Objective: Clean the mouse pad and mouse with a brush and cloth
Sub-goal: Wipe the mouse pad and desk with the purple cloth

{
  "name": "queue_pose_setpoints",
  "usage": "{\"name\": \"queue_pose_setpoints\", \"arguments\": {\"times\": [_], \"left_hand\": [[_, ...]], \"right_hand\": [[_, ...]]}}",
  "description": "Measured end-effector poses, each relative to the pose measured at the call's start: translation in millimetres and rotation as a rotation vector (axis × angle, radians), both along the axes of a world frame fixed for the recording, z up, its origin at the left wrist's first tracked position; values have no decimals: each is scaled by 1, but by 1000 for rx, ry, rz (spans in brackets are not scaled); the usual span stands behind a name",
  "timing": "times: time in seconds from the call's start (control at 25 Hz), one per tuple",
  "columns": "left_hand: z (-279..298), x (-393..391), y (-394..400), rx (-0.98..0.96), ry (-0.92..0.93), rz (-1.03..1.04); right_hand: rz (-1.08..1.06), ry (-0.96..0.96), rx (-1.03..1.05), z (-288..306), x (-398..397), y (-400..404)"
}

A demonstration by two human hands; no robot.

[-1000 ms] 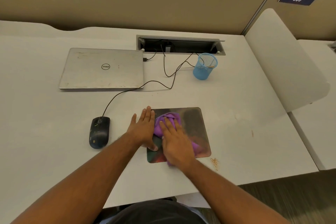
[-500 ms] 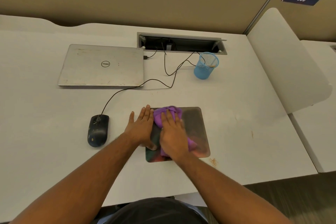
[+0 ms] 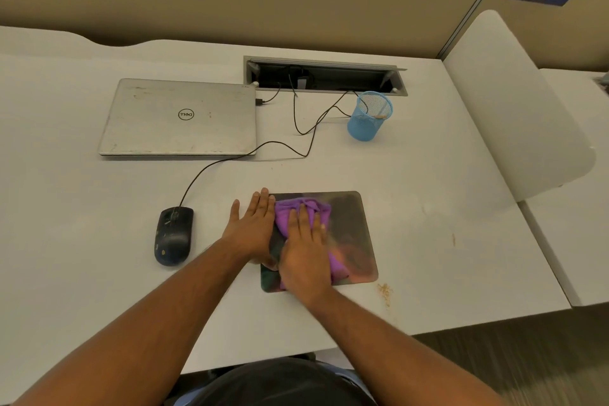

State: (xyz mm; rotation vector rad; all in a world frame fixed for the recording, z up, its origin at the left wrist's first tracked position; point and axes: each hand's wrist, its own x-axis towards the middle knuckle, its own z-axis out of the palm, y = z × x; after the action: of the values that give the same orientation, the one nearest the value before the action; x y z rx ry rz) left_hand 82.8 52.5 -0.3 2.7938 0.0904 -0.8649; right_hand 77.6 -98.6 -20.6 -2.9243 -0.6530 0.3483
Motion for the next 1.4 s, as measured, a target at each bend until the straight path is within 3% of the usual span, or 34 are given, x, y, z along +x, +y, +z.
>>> {"name": "queue_pose_setpoints", "arguments": {"times": [0.16,0.32,0.56,0.76,0.92,1.4], "left_hand": [[1,-1,3,-7,16,-3],[0,0,2,-6,16,-10],[-1,2,1,23,23,-18],[-1,2,3,8,26,-26],[-2,1,4,-11,18,-26],[6,0,5,-11,-10,-62]], "right_hand": [[-304,-60,41,10,58,-42],[-543,8,40,24,87,-59],[-280,-9,91,4,-49,-33],[-564,-50,-5,7,-13,-90],[-562,-88,-26,3,-33,-110],[-429,27,-650,1,-118,-214]]}}
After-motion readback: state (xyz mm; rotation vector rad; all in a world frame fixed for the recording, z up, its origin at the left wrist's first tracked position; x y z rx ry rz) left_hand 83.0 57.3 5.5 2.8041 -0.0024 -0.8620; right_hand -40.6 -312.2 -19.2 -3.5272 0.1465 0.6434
